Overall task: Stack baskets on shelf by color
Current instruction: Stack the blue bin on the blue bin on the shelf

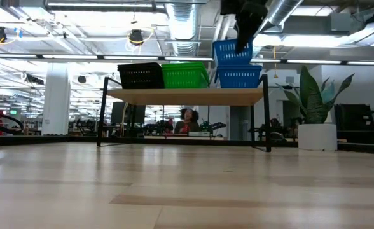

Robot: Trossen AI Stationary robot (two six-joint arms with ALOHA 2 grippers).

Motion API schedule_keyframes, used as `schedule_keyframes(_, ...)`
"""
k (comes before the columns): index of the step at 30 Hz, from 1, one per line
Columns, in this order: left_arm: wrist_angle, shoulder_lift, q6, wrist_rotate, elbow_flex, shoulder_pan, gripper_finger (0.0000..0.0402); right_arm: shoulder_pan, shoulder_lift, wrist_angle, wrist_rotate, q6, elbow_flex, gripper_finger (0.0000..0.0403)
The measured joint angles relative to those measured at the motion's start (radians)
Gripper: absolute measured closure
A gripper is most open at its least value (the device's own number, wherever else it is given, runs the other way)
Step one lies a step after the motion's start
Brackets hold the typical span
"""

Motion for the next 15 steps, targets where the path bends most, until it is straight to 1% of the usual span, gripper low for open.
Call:
schedule_keyframes(4, 0.0, 0.0, -0.005, 0.0, 0.0, 0.0, 0.0248, 0.01, -0.002, -0.001, -0.005, 0.0, 0.001, 0.0387)
schedule_keyframes(7, 0.0, 0.0, -0.02, 0.0, 0.0, 0.0, 0.0248, 0.014, 0.0, 0.001, -0.029, 0.0, 0.001, 0.0384)
schedule_keyframes(15, 0.0, 0.0, -0.026, 0.0, 0.0, 0.0, 0.0248, 0.012, 0.0, 0.007, -0.035, 0.0, 0.001, 0.0387)
